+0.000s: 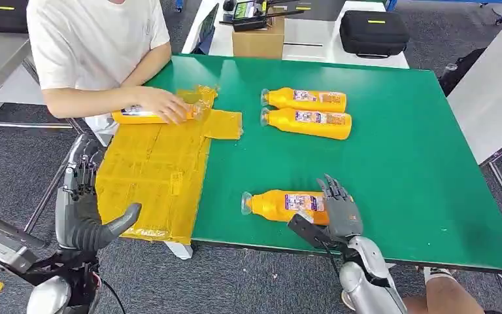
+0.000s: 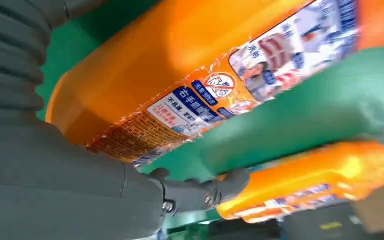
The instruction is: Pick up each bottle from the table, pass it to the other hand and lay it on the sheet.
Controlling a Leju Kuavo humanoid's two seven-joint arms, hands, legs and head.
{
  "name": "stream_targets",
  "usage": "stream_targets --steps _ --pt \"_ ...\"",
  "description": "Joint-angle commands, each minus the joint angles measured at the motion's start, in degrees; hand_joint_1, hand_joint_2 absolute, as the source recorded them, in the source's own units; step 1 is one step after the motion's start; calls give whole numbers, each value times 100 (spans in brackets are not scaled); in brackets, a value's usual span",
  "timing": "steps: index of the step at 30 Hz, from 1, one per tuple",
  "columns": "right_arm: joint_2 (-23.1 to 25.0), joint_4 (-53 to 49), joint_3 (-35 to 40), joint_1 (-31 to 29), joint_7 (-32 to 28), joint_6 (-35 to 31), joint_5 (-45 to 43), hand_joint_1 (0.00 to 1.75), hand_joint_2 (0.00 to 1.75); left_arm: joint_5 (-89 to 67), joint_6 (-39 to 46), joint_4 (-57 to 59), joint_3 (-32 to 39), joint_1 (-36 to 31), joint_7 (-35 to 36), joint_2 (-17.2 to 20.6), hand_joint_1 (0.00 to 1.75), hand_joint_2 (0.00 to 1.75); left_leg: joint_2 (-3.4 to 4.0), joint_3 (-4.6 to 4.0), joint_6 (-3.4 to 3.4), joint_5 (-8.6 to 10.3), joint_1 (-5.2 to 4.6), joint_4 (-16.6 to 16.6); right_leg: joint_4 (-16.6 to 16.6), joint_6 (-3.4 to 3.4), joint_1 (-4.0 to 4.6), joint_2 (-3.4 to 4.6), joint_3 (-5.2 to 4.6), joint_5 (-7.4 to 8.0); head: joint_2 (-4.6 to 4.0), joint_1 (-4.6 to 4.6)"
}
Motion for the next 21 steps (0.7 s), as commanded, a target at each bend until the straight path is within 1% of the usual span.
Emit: stream_targets --steps 1,2,3,4,6,8,11,12,13,14,15,16,17,18,19,21 --pt "-62 939 204 -330 310 49 213 0 175 -68 24 -73 46 265 -4 -2 0 175 10 38 -6 -11 6 -6 -10 -11 7 3 36 -7 0 2" --pt "-62 939 204 -330 310 49 213 0 175 -68 24 -73 46 265 -4 -2 0 175 3 31 -5 -7 5 -4 -8 -9 6 -3 29 -6 2 0" --pt "-88 916 275 -334 405 63 352 0 175 -72 17 -122 93 310 -4 -26 0 175 1 42 -7 -9 7 -5 -10 -14 8 -7 41 -9 0 2" --pt "-94 921 293 -358 468 55 425 0 175 -60 -7 -132 143 353 -6 -47 0 175 -2 31 -5 -4 5 -4 -10 -10 6 -6 30 -5 2 2" --pt "-82 963 375 -473 637 43 685 0 175 -55 -56 -147 279 437 21 -102 0 175 9 39 -7 -7 6 -6 -12 -13 7 4 36 -4 2 4" --pt "-53 923 411 -526 671 41 769 0 175 -48 -70 -146 325 464 24 -119 0 175 13 40 -8 -8 4 -5 -9 -13 5 8 36 -4 2 2" --pt "-62 862 440 -549 527 348 583 0 175 -81 -137 -63 338 382 27 -149 0 175 5 33 -5 -4 4 -3 -7 -10 5 2 30 -2 2 2" --pt "-71 932 429 -545 383 485 388 0 175 -117 -173 10 303 330 43 -129 0 175 4 38 -8 -6 5 -3 -7 -14 7 -2 36 -5 2 2" --pt "-89 949 401 -497 283 515 238 99 175 -111 -189 54 287 315 38 -123 0 175 3 46 -9 -8 5 -6 -7 -17 8 -4 43 -8 2 0" --pt "-122 955 405 -429 217 502 182 127 175 -116 -202 88 271 323 44 -116 0 175 -5 42 -4 -2 5 -6 -12 -10 7 -9 42 -4 2 2" --pt "-126 907 342 -320 -30 572 -107 155 175 -126 -219 122 254 328 44 -100 0 175 -4 52 -6 -4 7 -11 -17 -14 9 -11 52 -5 2 0" --pt "-157 860 293 -215 -216 672 -376 168 175 -116 -242 175 230 323 34 -89 0 175 -5 62 -8 -6 9 -14 -20 -17 12 -14 62 -8 2 2" --pt "-186 842 304 -167 -239 661 -405 168 175 -121 -243 204 223 315 32 -86 0 175 -9 59 -4 -3 6 -12 -18 -11 8 -18 58 -7 2 2" --pt "-204 770 251 -79 -457 803 -759 171 175 -114 -258 260 201 292 31 -68 0 175 -10 66 -7 -4 8 -14 -21 -14 10 -22 66 -7 2 2" --pt "-247 706 262 -23 -561 839 -936 173 175 -103 -249 306 189 270 19 -72 0 175 -9 62 -6 -2 4 -13 -17 -10 5 -19 57 -6 2 2" --pt "-253 639 219 24 -642 832 -1066 175 175 -107 -230 334 178 247 3 -90 0 175 -12 69 -8 -5 6 -12 -18 -11 7 -20 59 -6 2 2"
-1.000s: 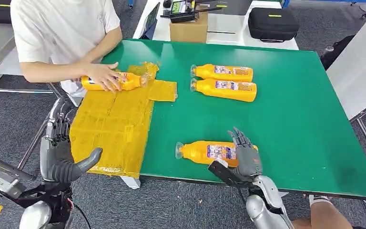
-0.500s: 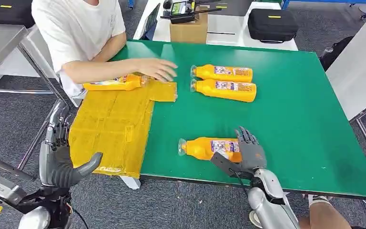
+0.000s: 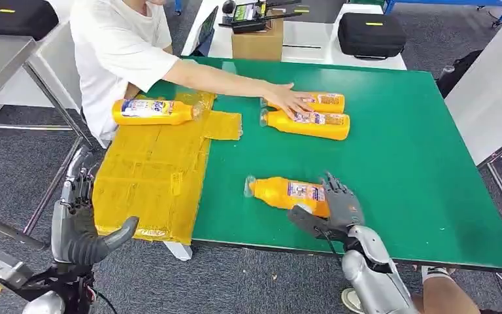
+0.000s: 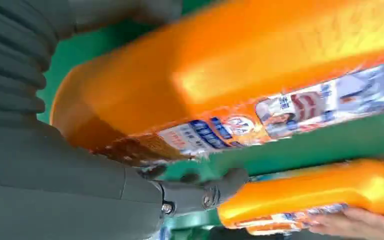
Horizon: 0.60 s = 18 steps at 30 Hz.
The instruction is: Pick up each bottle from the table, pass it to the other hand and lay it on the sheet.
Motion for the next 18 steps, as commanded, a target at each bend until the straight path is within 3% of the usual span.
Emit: stream_targets --steps 1,9,18 --pt "-188 67 -2 484 -577 360 -989 175 175 -36 12 546 -32 -187 -23 -8 0 175 -22 29 -7 -2 8 -12 -17 -11 10 -28 38 -7 0 2" --pt "95 -835 -367 810 -707 339 -1913 175 175 -594 239 457 -464 9 -212 -62 0 175 -11 44 -18 -19 9 -9 -10 -18 12 -18 43 -15 -2 0" --pt "354 -1656 -711 1167 -1290 432 -2977 175 175 -860 227 649 -1022 85 -349 39 0 175 -6 24 -17 -21 5 -6 -3 -17 7 -12 33 -17 0 0"
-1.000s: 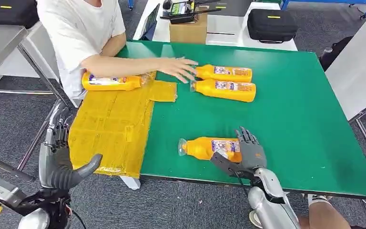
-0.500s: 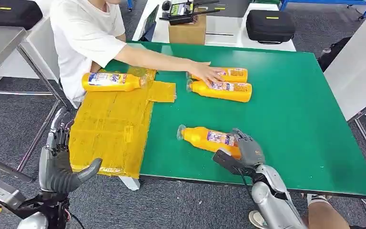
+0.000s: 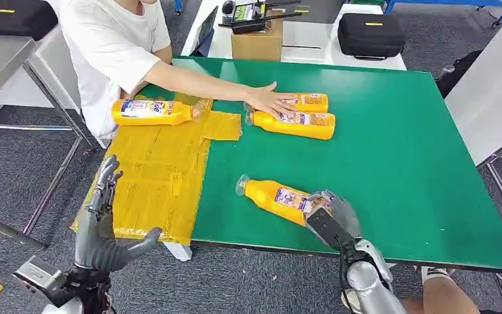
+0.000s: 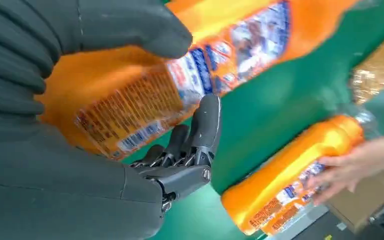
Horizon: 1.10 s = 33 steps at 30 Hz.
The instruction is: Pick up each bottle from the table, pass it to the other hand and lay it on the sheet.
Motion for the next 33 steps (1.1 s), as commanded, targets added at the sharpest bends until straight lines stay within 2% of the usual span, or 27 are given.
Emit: stream_targets --steps 1,7,11,18,19,20,21,22,23,24,26,31,32,33 --pt "314 -791 -458 461 -405 101 -746 175 175 -22 -7 471 -514 -36 -48 96 0 175 -8 11 -6 -3 1 -7 -3 -10 2 -13 11 -8 0 2" --pt "465 -1476 -591 737 -539 132 -1224 175 175 71 -29 632 -612 -19 58 67 0 175 -9 -5 -6 -4 0 -5 -2 -9 2 -10 0 -8 0 2" --pt "478 -1378 -708 544 -598 195 -1533 175 175 245 -12 843 -576 -263 156 42 0 175 -8 -6 -5 -5 1 -4 -1 -10 2 -11 -2 -9 0 0" --pt "376 -1481 -666 605 -613 64 -1342 175 175 320 -41 856 -606 -312 215 83 0 175 -8 -9 -5 -4 0 -5 -2 -11 1 -10 -4 -9 0 0" --pt "349 -1469 -623 598 -658 -178 -1049 175 175 326 -33 850 -607 -305 227 89 0 175 -8 -11 -5 -3 1 -6 -4 -10 2 -9 -6 -8 0 0" --pt "343 -1461 -593 581 -656 -246 -928 157 175 329 -36 845 -609 -307 232 96 0 175 -8 -19 -3 0 -1 -5 -2 -7 0 -9 -15 -5 -2 0" --pt "343 -1461 -593 581 -656 -246 -928 157 175 329 -36 845 -609 -307 232 96 0 175 -7 -9 -6 -4 1 -7 -5 -11 2 -10 -5 -8 0 0" --pt "291 -1458 -476 555 -614 -567 -425 7 175 333 -36 837 -604 -303 240 95 0 175 -9 -15 -4 -2 0 -6 -4 -8 1 -10 -11 -6 0 0" --pt "205 -1436 -297 514 -571 -998 278 0 175 335 -47 831 -608 -306 243 97 0 175 -10 -4 -6 -6 1 -7 -5 -12 2 -13 1 -11 -2 0" --pt "205 -1436 -297 514 -571 -998 278 0 175 335 -47 831 -608 -306 243 97 0 175 -5 -10 -5 -4 1 -6 -4 -9 2 -6 -7 -7 0 0" --pt "18 -1243 -1 352 -149 -1118 1176 0 175 330 -55 831 -606 -323 277 105 0 175 -1 -9 -5 -5 1 -6 -4 -9 2 -3 -6 -7 0 -2" --pt "-32 -434 189 -95 344 -1040 1751 0 175 305 -70 811 -547 -341 333 58 0 175 9 -12 -4 -1 2 -8 -8 -8 2 7 -10 2 0 2" --pt "-80 -111 288 -247 650 -954 2063 0 175 279 -55 801 -525 -336 366 29 0 175 11 -6 -5 -4 4 -6 -8 -11 5 8 -2 -1 -2 0" --pt "-79 -7 281 -285 626 -965 2047 0 175 274 -53 785 -520 -338 370 25 0 175 3 -11 -4 -1 2 -8 -8 -8 3 1 -6 0 -2 0"
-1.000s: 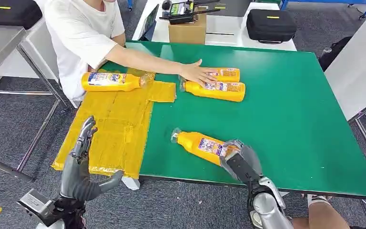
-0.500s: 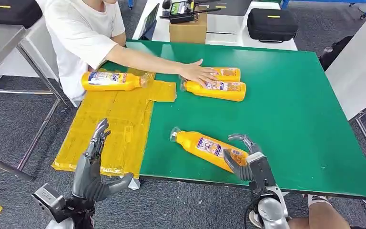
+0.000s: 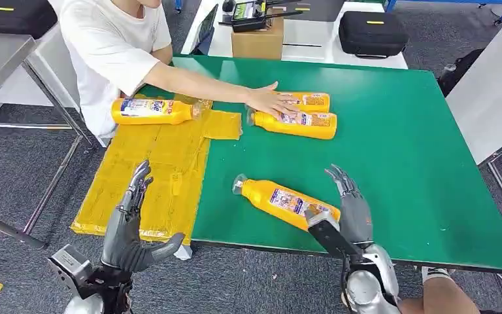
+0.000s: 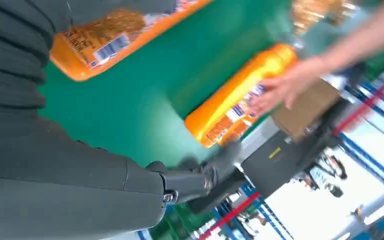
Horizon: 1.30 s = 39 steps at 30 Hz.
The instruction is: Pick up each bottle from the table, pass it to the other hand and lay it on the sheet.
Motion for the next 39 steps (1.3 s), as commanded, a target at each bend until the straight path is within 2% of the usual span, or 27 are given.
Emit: stream_targets --steps 1,8,17,28,33,34,35,36,39 --pt "-341 1573 585 -873 651 141 719 0 175 -57 2 287 -11 -149 116 16 0 175 7 19 -3 -1 2 -7 -9 -6 3 3 18 1 2 0" --pt "-285 2484 633 -1234 645 508 459 0 175 -80 15 328 25 -209 118 25 0 175 2 18 -2 1 2 -8 -9 -6 3 0 20 0 2 2" --pt "-303 3762 1178 -2033 925 1123 342 0 175 -121 36 401 62 -295 122 31 0 175 14 21 -3 1 4 -5 -9 -7 6 5 19 4 2 2" --pt "-287 3979 1237 -2166 922 1179 306 0 175 -123 40 456 71 -347 119 19 0 175 3 57 -5 3 4 -11 -11 -12 7 -6 50 1 2 0" --pt "-422 4632 1760 -2562 1153 1563 426 0 175 -98 58 567 63 -413 128 4 0 175 12 61 -3 3 3 -10 -11 -9 5 1 52 3 2 2" --pt "-501 4869 1976 -2732 1202 1806 532 9 175 0 5 642 63 -450 184 18 0 175 21 60 -2 2 3 -6 -8 -8 5 10 48 4 2 0" --pt "-549 4929 2003 -2787 1093 1921 480 54 175 70 -36 691 70 -472 201 32 0 175 24 67 -3 3 4 -10 -13 -11 7 12 55 5 2 2" --pt "-597 5003 2035 -2851 1034 2006 445 173 175 97 -52 747 74 -502 206 54 0 175 27 67 -4 2 5 -7 -11 -10 7 19 53 7 2 0" --pt "-664 5240 2299 -3138 1105 2290 516 175 175 361 -210 934 109 -590 365 86 0 175 15 88 -9 5 6 -12 -19 -15 9 11 66 9 2 0"
